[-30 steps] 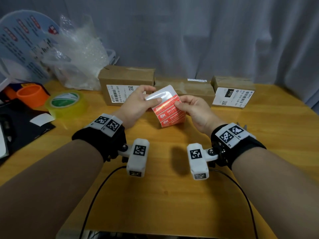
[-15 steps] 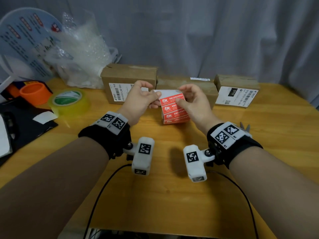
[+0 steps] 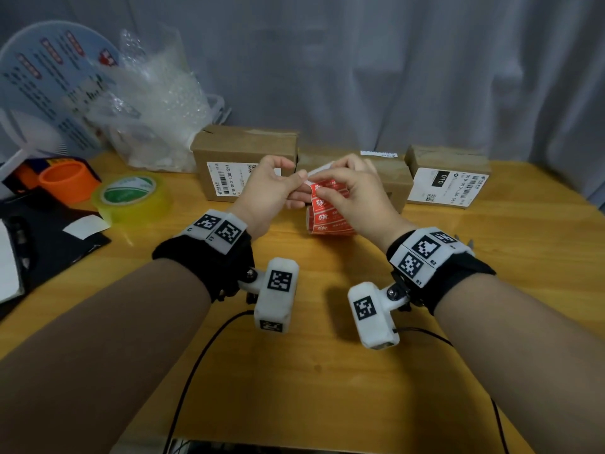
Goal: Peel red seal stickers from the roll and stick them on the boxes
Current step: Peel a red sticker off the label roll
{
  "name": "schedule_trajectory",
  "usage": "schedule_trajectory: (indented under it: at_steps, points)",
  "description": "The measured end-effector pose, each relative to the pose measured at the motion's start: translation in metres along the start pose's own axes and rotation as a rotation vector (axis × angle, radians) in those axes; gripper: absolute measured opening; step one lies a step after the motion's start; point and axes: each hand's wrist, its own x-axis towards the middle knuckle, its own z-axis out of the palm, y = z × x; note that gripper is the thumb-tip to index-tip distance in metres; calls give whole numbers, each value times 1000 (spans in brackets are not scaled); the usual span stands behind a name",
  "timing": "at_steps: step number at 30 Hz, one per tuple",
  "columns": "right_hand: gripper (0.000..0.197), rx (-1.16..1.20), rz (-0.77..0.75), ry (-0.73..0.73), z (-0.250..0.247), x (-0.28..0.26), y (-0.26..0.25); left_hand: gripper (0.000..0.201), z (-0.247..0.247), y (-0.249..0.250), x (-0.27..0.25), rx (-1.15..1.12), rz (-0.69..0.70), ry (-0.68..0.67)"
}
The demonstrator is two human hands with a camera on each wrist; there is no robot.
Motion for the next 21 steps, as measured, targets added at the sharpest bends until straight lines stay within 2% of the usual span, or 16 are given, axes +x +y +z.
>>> schedule_trajectory:
  at_steps: [9,13,21]
  points:
    - [18,-22,-13,-2,-3,2,2,34,-1,5,1,-46,-92,-30]
    - [22,-23,-45,-57,-4,2,1,30,-2,7,-1,5,-119,-54]
    - [11,-33,-54,-75,-5,5,-2,30,-3,10,-1,17,-155,-6]
